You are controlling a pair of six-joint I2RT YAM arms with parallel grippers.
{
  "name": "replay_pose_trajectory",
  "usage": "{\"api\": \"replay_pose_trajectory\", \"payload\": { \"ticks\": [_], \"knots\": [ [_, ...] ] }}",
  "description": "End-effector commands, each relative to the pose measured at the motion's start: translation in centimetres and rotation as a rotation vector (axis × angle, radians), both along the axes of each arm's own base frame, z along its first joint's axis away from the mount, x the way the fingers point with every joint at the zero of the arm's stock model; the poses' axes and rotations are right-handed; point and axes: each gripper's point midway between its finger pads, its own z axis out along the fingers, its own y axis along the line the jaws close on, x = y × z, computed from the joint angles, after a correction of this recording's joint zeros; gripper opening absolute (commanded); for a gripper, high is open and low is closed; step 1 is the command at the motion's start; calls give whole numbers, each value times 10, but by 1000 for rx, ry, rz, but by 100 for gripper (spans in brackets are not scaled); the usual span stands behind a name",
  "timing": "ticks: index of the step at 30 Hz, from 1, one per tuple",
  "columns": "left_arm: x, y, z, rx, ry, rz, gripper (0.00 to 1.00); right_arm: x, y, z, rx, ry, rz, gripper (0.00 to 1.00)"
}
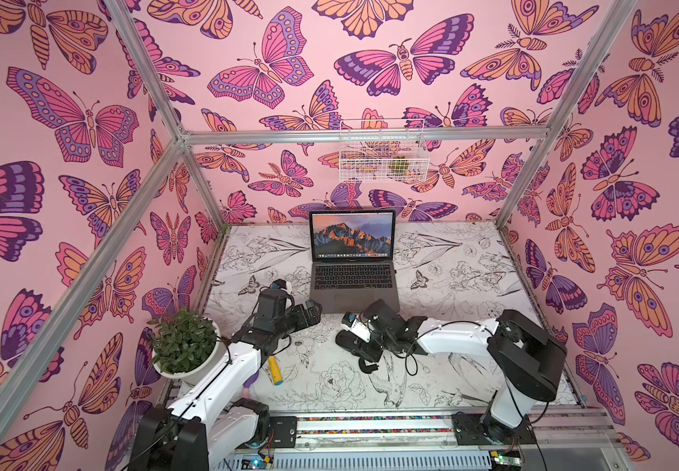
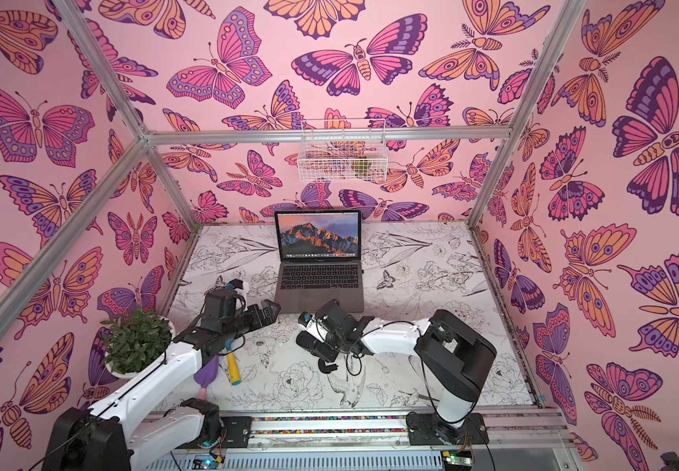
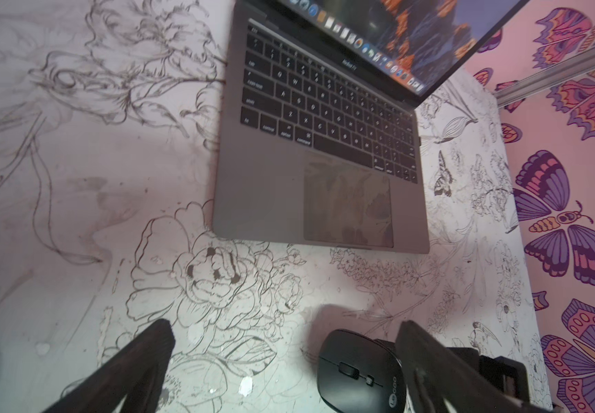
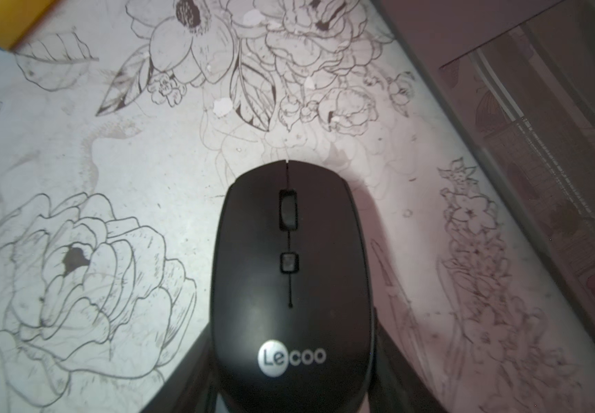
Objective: Insert the wireless mouse receiver into the laptop
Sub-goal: Pick up the mouse from the center of the board.
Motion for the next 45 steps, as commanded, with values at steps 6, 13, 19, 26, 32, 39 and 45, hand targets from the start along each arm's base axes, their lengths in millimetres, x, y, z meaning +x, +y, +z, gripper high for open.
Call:
{"api": "replay_pose_trajectory", "payload": {
  "ticks": [6, 13, 19, 26, 32, 39, 45],
  "knots": [
    [13, -43, 92, 31, -577, -323, 100, 16, -48, 72, 118, 316, -90, 0],
    [-48, -124, 97, 385, -1101, -857, 96, -2, -91, 122, 63, 472, -85, 0],
    [-60, -164, 78, 534, -1177, -1068, 91, -11, -88, 140, 55, 572, -71, 0],
    [-62, -191, 77, 482, -1211, -1140, 79, -29, -75, 142, 88, 662, 24, 0],
    [-73, -204, 79, 284, -1176, -1171, 42, -19, -58, 148, 194, 644, 30, 0],
    [-85, -197, 105, 112, -1115, -1139, 2, -10, -55, 153, 250, 550, 39, 39],
    [-98, -191, 91, -28, -744, -1255, 0, 1, -60, 192, 376, 211, 103, 77]
  ]
}}
